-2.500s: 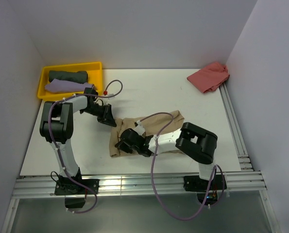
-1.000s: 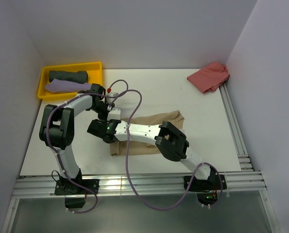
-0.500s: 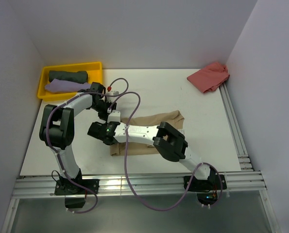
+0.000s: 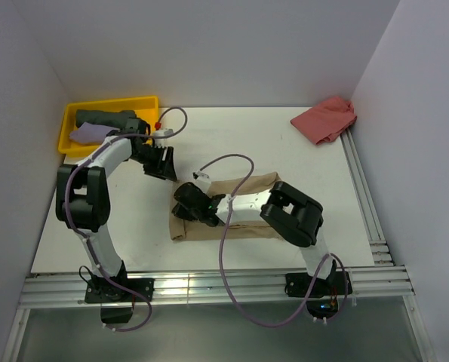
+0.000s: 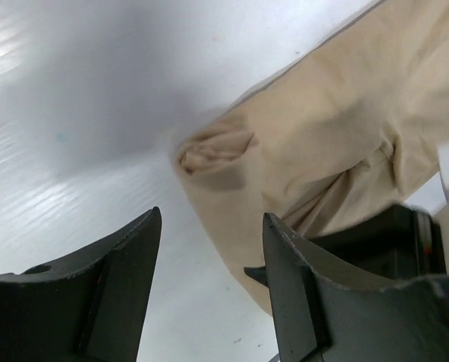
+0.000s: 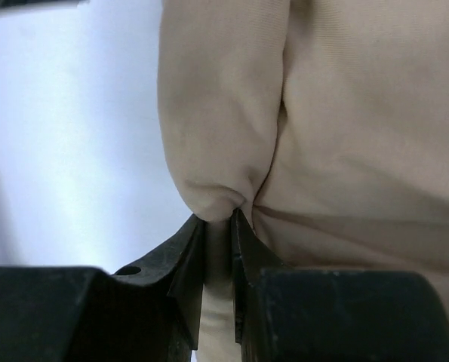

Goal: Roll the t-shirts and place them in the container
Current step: Roll the tshirt

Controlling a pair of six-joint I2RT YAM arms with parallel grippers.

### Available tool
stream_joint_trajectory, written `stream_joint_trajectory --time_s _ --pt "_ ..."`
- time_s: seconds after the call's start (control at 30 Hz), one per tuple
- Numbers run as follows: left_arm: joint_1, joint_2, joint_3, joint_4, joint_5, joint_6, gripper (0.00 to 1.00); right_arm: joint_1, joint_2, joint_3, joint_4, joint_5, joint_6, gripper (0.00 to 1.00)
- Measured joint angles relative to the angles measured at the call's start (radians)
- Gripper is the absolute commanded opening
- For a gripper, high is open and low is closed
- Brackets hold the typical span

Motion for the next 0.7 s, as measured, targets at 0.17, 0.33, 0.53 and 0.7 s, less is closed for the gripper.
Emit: stream_joint_trajectory --time_s 0.17,0.33,0.53,0.7 --pt "0.051 -0.027 -0.023 -0.015 0.011 0.031 0.62 -0.064 0.027 -0.124 0.341 -0.180 0.061 0.04" --pt "0.056 -0.048 -0.090 -0.014 0.021 0.053 0.61 -0.082 0.093 -0.149 0.541 -0.283 0.129 0.04" --pt "0.056 -0.034 -0.137 0.006 0.022 0.053 0.51 -0.082 0.109 -0.190 0.632 -0.306 0.176 0.08" --pt "0.054 0.013 -0.151 0.045 0.017 0.039 0.26 -0.082 0.100 -0.224 0.659 -0.298 0.190 0.25"
